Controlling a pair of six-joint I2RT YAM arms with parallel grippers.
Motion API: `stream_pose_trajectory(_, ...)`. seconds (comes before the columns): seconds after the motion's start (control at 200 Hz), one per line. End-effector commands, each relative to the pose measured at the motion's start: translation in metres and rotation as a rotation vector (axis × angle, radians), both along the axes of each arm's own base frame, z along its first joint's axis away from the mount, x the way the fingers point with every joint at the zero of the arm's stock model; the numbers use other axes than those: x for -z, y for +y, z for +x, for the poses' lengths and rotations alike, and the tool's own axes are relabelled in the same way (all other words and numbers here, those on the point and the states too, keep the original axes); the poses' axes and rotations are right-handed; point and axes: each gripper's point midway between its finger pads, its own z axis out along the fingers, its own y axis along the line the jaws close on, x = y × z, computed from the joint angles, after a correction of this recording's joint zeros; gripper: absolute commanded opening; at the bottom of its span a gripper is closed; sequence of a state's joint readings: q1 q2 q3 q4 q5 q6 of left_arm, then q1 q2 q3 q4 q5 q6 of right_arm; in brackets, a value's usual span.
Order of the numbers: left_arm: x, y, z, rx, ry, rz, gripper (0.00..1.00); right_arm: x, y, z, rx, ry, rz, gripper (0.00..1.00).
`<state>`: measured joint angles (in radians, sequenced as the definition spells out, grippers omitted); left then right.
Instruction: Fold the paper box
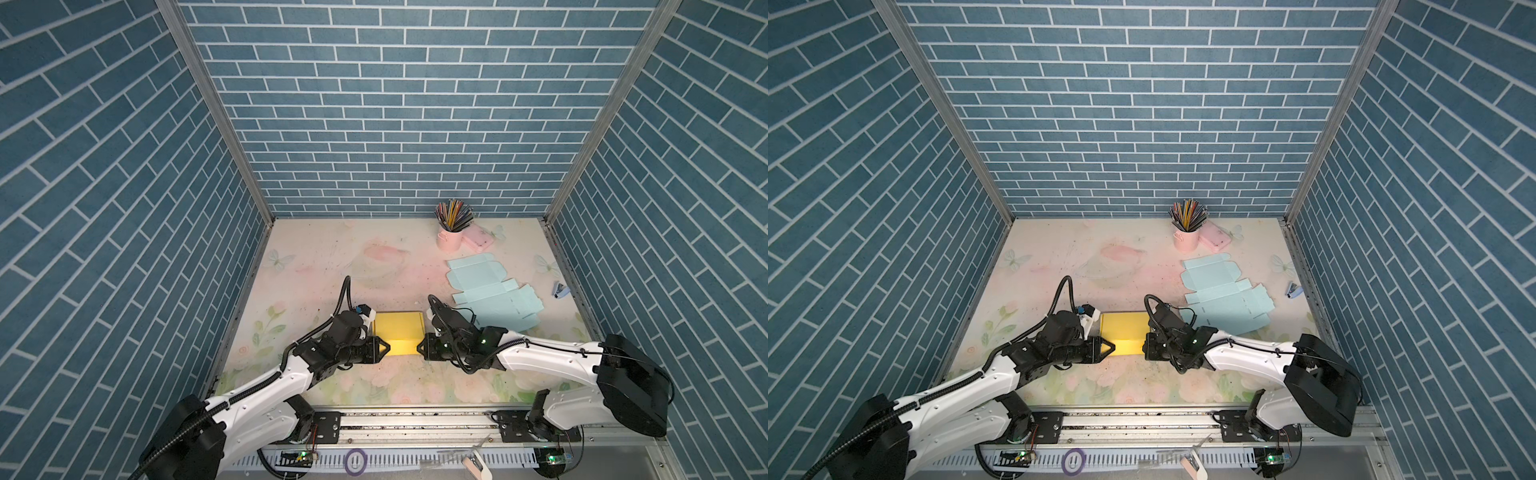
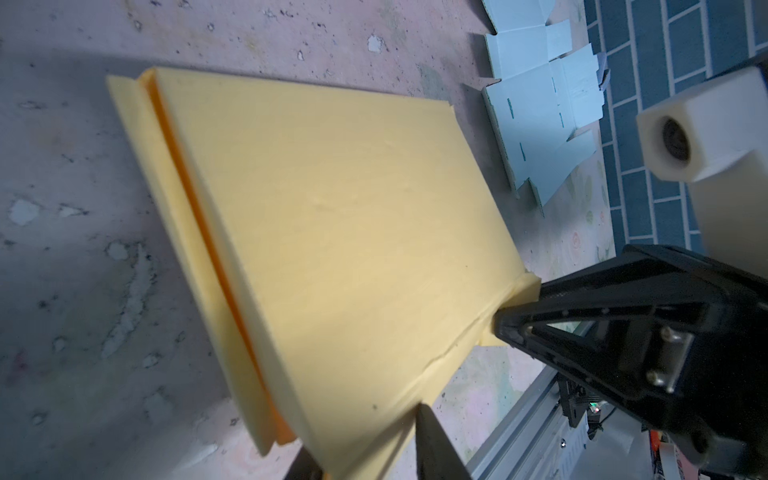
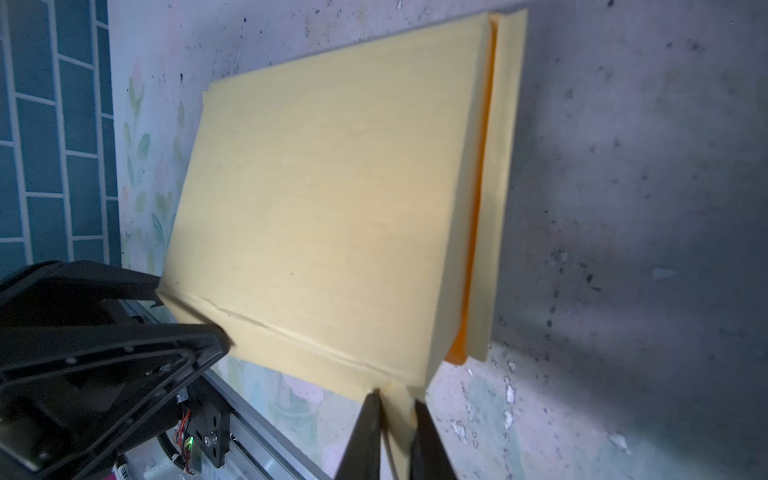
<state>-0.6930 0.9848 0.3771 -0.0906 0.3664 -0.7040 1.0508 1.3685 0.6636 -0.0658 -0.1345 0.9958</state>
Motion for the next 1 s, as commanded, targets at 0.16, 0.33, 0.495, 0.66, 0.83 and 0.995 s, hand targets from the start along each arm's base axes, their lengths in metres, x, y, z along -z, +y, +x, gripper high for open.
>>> stream_pose_trajectory(0.16,-0.016,-0.007,0.003,0.009,-0.040,-0.066,0.47,-0.021,0.003,-0.001,-0.002,-0.014,0.092,0.34)
stream_pose_trajectory(0.33,-0.013,0.001,0.000,0.001,-0.036,-0.038,0.49,-0.011,-0.009,-0.003,0.007,-0.007,0.026,0.46)
stream_pose_trajectory(0.495,-0.006,0.009,-0.007,0.001,-0.023,-0.001,0.50,-0.007,-0.018,-0.005,0.007,-0.003,-0.034,0.54)
stream_pose_trajectory(0.66,0.001,0.018,-0.012,-0.005,-0.015,0.035,0.50,-0.013,-0.029,-0.007,0.012,-0.016,-0.066,0.58)
stream_pose_trajectory(0.83,0.008,0.023,-0.013,-0.002,-0.010,0.074,0.50,-0.021,-0.043,-0.004,0.022,-0.052,-0.121,0.61)
stream_pose_trajectory(0.995,0.005,0.022,-0.014,0.004,-0.012,0.071,0.50,-0.041,-0.049,0.004,0.002,-0.111,-0.176,0.62)
